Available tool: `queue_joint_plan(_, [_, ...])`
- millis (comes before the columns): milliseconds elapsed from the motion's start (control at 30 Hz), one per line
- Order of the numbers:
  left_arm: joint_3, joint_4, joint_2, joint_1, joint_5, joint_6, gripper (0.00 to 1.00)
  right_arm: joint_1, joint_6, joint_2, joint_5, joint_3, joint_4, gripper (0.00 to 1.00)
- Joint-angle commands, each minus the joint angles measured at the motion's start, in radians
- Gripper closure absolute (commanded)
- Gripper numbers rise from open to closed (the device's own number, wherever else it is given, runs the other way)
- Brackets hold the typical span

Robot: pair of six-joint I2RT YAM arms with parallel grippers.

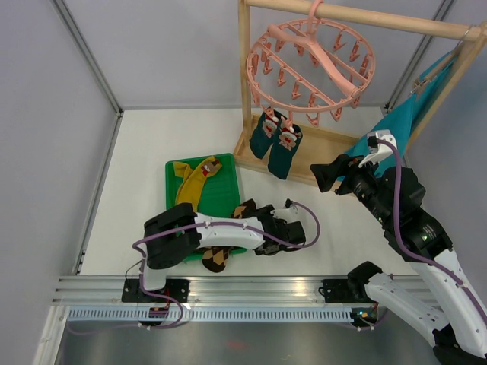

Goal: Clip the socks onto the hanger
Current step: Pick up the sock from the bin.

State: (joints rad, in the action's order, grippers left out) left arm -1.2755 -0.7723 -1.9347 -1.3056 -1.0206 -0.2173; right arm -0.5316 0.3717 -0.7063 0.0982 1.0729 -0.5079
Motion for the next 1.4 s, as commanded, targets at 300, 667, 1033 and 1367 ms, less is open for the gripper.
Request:
queue_joint_plan(300, [0.021, -0.008, 0.196, 0.045, -0.006, 0.001, 0.98, 0.004, 0.018, -0.025, -0.028, 0.022, 0.035, 0.18])
queue_joint_plan(667, [-0.064, 0.094, 0.627, 0.089, 0.392, 0.110, 0.98, 0.004, -0.017, -0.146, -0.018, 0.223, -0.040, 0.18])
queue_joint_plan(1033, [-0.059, 0.329, 0.781, 0.101, 0.855, 0.177, 0.98, 0.004, -0.076, -0.292, 0.070, 0.482, -0.153, 0.17])
queue_joint_plan(1367, [-0.035, 0.600, 0.677, 0.239, 1.171, 0.125, 0.98, 0.004, -0.146, -0.401, 0.159, 0.631, -0.294, 0.18])
